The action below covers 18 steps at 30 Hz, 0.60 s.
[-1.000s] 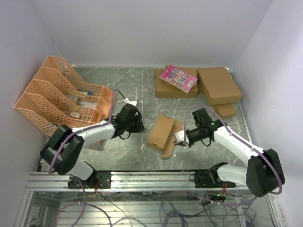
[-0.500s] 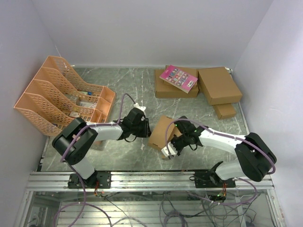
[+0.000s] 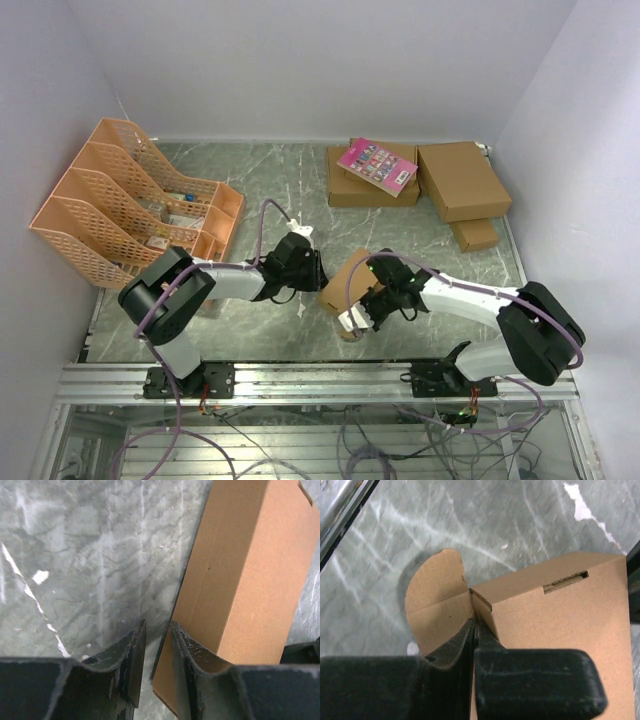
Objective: Fold the paper box
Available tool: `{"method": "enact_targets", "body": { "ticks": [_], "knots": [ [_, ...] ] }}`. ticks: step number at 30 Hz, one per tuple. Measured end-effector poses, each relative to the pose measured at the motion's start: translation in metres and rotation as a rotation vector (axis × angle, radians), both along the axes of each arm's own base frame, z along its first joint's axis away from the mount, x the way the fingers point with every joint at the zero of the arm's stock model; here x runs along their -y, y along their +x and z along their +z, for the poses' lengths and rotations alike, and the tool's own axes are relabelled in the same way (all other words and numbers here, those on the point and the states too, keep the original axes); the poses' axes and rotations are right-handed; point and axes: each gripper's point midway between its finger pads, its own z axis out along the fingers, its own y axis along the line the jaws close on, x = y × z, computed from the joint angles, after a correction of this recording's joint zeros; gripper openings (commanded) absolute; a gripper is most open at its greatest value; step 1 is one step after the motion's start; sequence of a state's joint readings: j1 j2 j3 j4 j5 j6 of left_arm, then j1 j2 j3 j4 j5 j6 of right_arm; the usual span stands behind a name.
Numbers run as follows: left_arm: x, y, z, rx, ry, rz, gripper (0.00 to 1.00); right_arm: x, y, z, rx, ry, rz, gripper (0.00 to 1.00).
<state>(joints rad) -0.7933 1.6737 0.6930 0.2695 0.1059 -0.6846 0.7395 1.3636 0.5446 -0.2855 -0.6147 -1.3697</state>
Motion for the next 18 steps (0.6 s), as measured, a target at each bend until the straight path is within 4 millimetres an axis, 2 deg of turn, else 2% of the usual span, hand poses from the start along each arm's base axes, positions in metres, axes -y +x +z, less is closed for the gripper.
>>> {"method": "enact_targets", "body": {
  "ticks": [3, 9, 13, 18],
  "knots": [
    [0.003, -0.007, 0.001, -0.005, 0.007, -0.016, 0.41, 0.017, 0.002, 0.004, -0.022, -0.039, 0.041, 0.00],
    [-0.001, -0.009, 0.002, -0.025, 0.047, -0.025, 0.44, 0.061, 0.030, 0.027, -0.021, -0.029, -0.010, 0.00],
    [-0.011, 0.000, 0.002, -0.032, 0.069, -0.002, 0.44, 0.086, 0.039, 0.032, -0.031, -0.030, -0.092, 0.00],
    [-0.020, 0.016, 0.008, -0.022, 0.088, 0.016, 0.44, 0.104, 0.065, 0.030, -0.013, -0.045, -0.244, 0.00]
  ]
}}
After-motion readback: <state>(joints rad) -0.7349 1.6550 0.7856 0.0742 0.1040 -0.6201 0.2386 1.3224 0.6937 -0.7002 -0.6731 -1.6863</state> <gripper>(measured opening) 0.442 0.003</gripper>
